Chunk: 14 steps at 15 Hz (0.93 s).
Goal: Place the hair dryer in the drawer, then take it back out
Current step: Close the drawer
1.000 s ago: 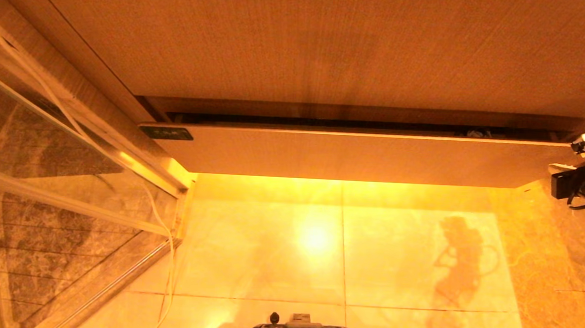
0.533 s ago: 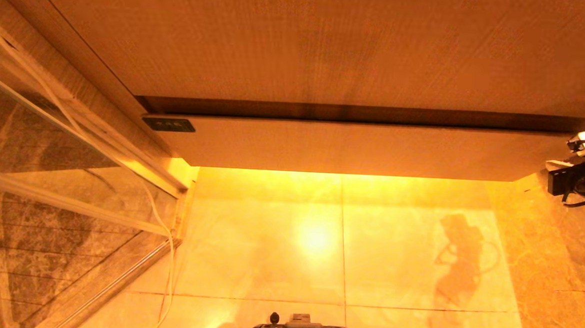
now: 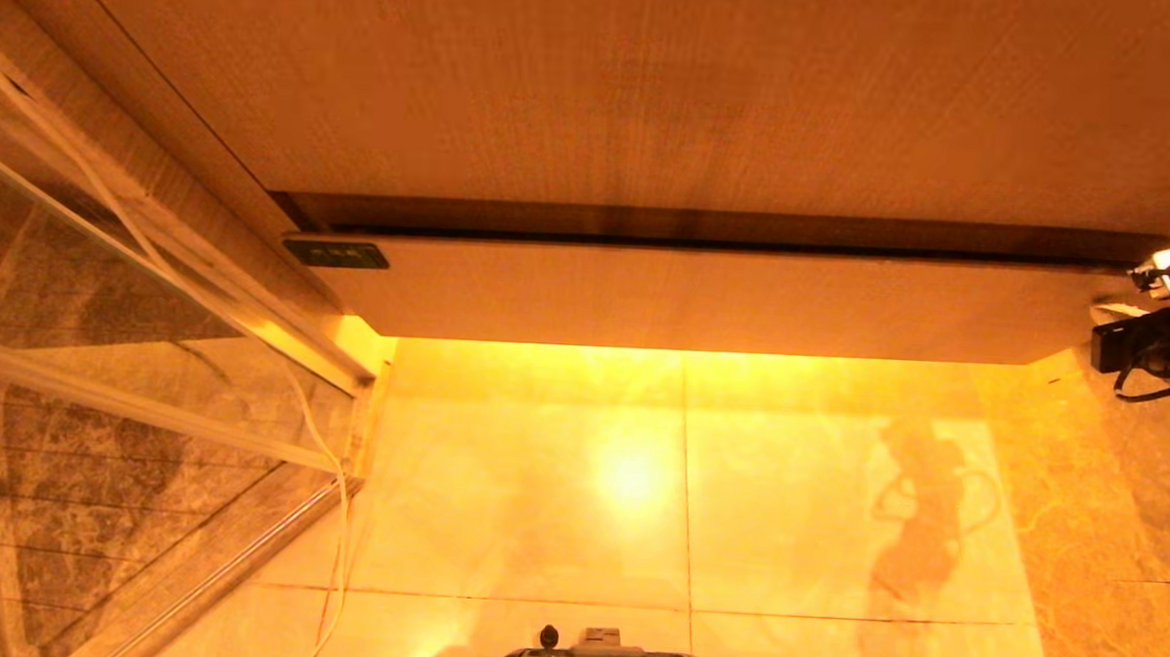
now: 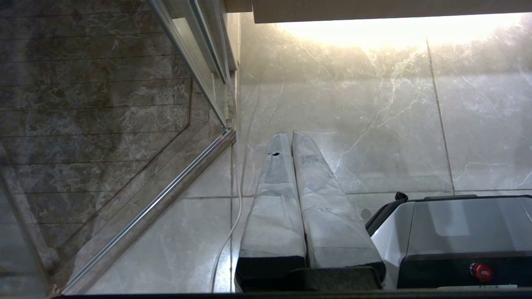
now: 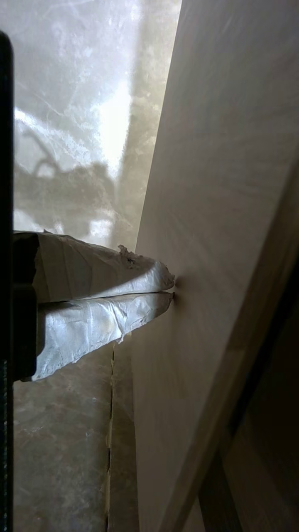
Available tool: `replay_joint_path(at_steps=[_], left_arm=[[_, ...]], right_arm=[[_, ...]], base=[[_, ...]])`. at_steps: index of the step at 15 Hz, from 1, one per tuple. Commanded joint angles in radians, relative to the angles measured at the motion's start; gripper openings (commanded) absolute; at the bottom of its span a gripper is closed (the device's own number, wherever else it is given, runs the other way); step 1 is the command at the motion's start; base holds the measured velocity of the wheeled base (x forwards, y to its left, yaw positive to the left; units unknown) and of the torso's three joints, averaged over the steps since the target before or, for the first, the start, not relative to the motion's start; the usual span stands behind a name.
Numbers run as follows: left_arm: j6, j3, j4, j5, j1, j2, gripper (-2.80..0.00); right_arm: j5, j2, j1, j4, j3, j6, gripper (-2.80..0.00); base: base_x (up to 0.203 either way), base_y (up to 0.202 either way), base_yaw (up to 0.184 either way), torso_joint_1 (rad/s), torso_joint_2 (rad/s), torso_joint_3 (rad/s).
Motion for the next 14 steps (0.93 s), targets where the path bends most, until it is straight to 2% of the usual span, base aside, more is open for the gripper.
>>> replay_joint_path(at_steps=[1, 14], left_arm=[[0.000, 0.002, 0.000, 0.000, 0.000, 0.000, -2.80], [0.000, 0.002, 0.000, 0.000, 0.000, 0.000, -2.80]], right_arm=[[0.002, 0.034, 0.002, -0.011, -0.029, -0.003, -2.80], [0.001, 0.134, 0.030, -0.037, -0.150, -0.003, -2.80]], base=[[0.000, 0.000, 0.000, 0.000, 0.00, 0.000], [0.000, 0.000, 0.000, 0.000, 0.00, 0.000]])
